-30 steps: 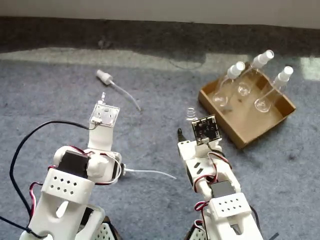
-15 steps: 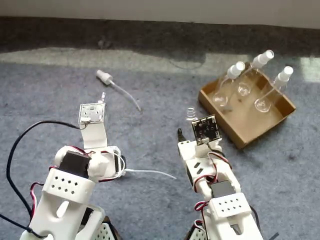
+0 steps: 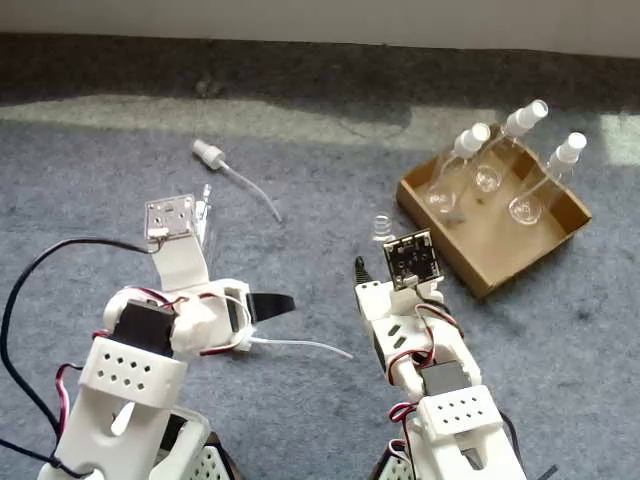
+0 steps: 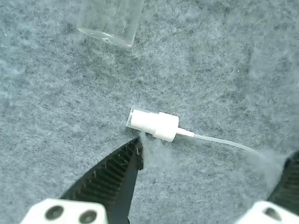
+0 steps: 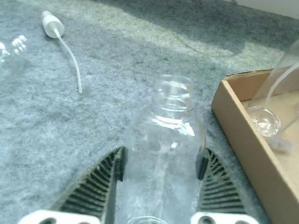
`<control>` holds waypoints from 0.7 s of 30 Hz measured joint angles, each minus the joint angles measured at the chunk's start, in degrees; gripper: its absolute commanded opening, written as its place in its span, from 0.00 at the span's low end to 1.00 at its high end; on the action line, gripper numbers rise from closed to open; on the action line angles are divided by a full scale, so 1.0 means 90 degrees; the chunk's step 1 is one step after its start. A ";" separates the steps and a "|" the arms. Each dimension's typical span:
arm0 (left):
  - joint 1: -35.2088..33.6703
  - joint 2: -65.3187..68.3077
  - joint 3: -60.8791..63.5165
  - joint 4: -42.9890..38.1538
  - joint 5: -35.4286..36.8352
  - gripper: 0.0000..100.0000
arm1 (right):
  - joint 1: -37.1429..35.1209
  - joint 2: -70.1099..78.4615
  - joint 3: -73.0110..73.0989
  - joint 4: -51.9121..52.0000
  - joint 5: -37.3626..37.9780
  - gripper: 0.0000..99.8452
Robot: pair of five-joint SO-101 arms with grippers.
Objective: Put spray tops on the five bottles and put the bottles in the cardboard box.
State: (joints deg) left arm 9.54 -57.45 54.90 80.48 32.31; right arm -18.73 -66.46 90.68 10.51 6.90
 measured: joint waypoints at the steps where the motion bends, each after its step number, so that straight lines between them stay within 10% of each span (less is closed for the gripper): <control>1: 0.0000 0.0000 -0.0068 0.0000 0.0000 0.32 | 0.0000 0.0000 0.0000 0.0000 0.0000 0.12; 21: 0.0000 0.2940 -0.1954 0.1221 0.0020 0.31 | 0.0000 0.0000 0.0000 0.0000 0.0000 0.12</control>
State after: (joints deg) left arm 9.54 -30.99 37.32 91.47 32.48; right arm -18.73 -66.46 90.68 10.51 6.90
